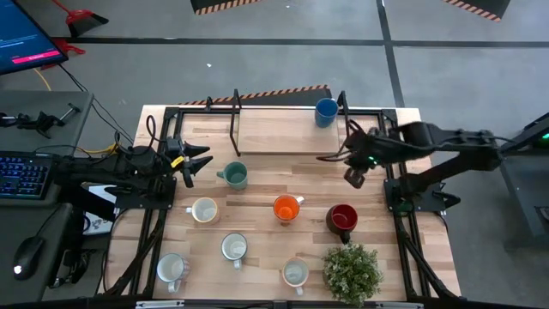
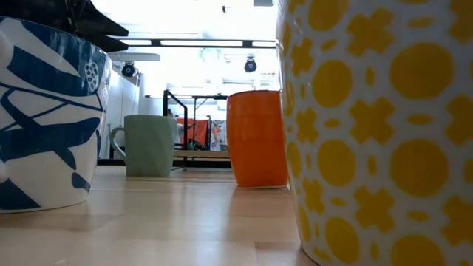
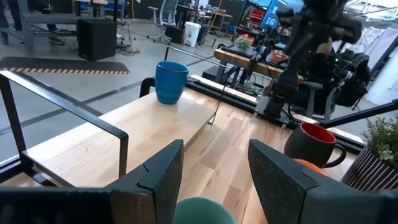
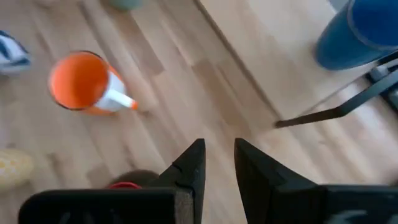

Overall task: Place coffee mugs
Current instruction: Put the black mug on the shelf

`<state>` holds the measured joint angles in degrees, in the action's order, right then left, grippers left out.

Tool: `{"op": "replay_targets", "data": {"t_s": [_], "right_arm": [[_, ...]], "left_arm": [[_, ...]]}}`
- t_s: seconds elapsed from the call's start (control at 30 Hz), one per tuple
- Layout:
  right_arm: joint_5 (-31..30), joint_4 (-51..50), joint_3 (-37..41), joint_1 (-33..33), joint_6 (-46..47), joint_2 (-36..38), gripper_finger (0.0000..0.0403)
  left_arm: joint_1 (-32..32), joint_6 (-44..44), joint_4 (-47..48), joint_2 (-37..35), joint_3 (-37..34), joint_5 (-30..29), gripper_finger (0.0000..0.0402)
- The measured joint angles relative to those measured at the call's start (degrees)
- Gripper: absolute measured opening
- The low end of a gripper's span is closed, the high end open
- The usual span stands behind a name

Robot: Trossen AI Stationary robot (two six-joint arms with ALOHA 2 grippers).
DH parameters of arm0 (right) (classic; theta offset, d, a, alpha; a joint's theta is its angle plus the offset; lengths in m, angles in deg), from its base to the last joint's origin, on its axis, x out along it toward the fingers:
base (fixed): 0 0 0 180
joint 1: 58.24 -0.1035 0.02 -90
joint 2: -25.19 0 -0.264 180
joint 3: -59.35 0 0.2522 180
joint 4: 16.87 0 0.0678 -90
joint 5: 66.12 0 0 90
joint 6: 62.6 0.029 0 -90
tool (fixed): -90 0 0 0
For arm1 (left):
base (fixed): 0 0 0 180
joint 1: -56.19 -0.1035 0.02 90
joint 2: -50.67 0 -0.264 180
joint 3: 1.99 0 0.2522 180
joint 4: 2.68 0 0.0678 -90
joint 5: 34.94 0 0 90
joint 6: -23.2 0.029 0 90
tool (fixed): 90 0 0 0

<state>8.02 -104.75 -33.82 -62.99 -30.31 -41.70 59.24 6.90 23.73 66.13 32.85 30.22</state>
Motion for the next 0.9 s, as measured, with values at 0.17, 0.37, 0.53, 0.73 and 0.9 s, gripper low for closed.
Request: {"op": "replay_targets", "data": {"t_s": [0.17, 0.37, 0.53, 0.73, 0.9], "right_arm": [[4.1, 10.4, 11.6, -3.5, 1.0, 5.8, 0.0063], [14.2, 13.2, 22.3, -4.4, 5.9, 5.7, 0.0095], [20.0, 14.8, 29.2, -4.4, 8.4, 5.6, 0.0141], [20.6, 18.0, 31.6, -4.4, 7.0, 5.7, 0.0161], [20.3, 19.4, 31.6, -4.4, 3.4, 5.7, 0.0162]], "left_arm": [[0.0, -0.5, 0.0, 0.0, 0.0, 0.0, 0.0172], [0.0, -4.9, 0.0, 0.0, 0.0, 0.0, 0.0172], [0.0, -5.1, 0.0, 0.0, 0.0, 0.0, 0.0172], [0.0, -5.1, 0.0, 0.0, 0.0, 0.0, 0.0172], [0.0, -5.1, 0.0, 1.1, 0.0, 0.0, 0.0172]]}}
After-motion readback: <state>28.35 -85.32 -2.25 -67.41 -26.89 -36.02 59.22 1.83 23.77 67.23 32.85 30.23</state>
